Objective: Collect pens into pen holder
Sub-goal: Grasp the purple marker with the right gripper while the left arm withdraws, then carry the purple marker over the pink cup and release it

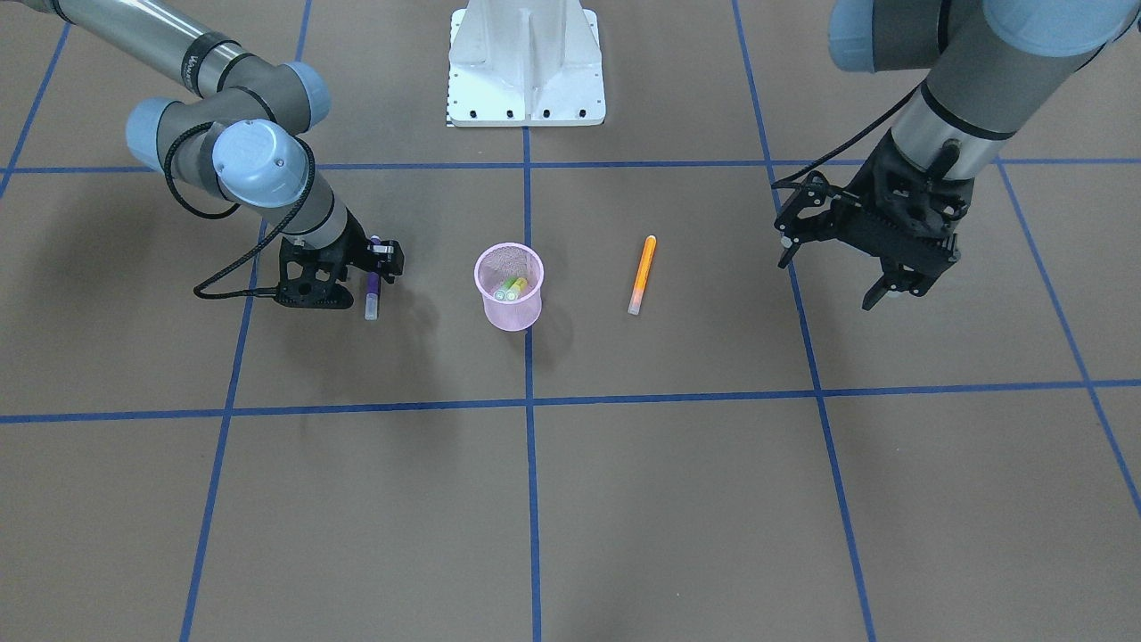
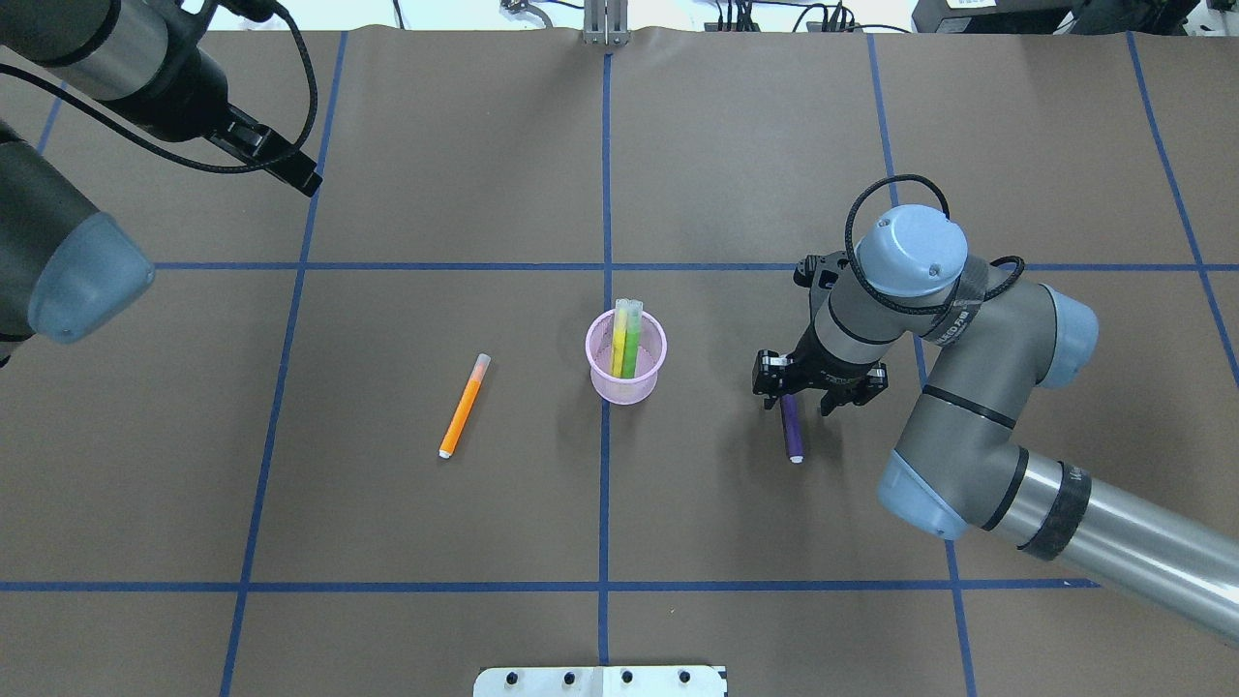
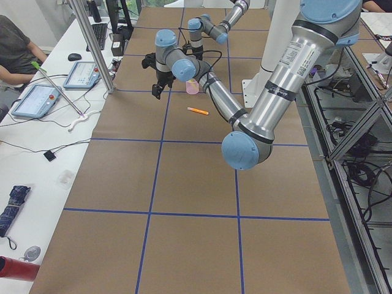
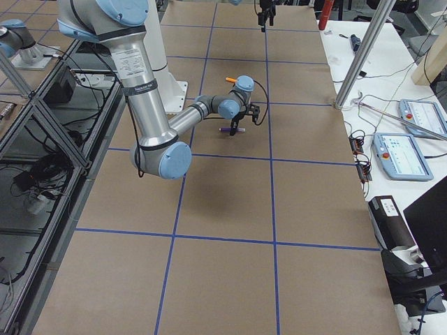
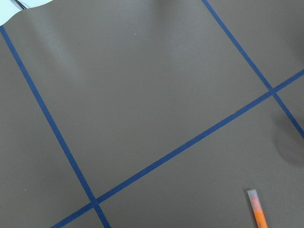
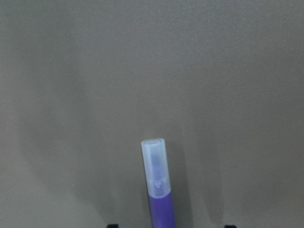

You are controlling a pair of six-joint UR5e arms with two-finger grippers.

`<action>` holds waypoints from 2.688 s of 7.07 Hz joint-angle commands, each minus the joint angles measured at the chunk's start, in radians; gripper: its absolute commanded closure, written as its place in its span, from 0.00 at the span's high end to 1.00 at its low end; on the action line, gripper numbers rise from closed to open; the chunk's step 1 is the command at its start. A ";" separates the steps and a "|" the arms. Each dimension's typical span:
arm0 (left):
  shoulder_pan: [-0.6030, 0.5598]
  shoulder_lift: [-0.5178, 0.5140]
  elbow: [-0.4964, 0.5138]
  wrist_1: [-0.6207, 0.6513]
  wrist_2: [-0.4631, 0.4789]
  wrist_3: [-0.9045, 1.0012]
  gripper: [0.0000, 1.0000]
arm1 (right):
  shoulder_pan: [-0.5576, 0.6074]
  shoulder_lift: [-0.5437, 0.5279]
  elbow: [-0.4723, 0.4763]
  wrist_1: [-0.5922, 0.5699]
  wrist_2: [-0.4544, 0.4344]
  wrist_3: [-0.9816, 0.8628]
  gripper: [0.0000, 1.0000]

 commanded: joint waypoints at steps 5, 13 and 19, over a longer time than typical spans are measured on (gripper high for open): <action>-0.004 0.004 -0.014 0.000 0.001 0.000 0.99 | -0.004 0.001 0.018 0.001 -0.003 -0.005 0.00; 0.024 -0.009 0.035 -0.008 0.001 -0.006 0.99 | -0.164 0.260 0.267 -0.365 -0.752 0.552 0.00; 0.062 -0.014 0.055 -0.008 0.002 -0.011 0.99 | -0.254 0.328 0.135 -0.358 -0.906 0.647 0.99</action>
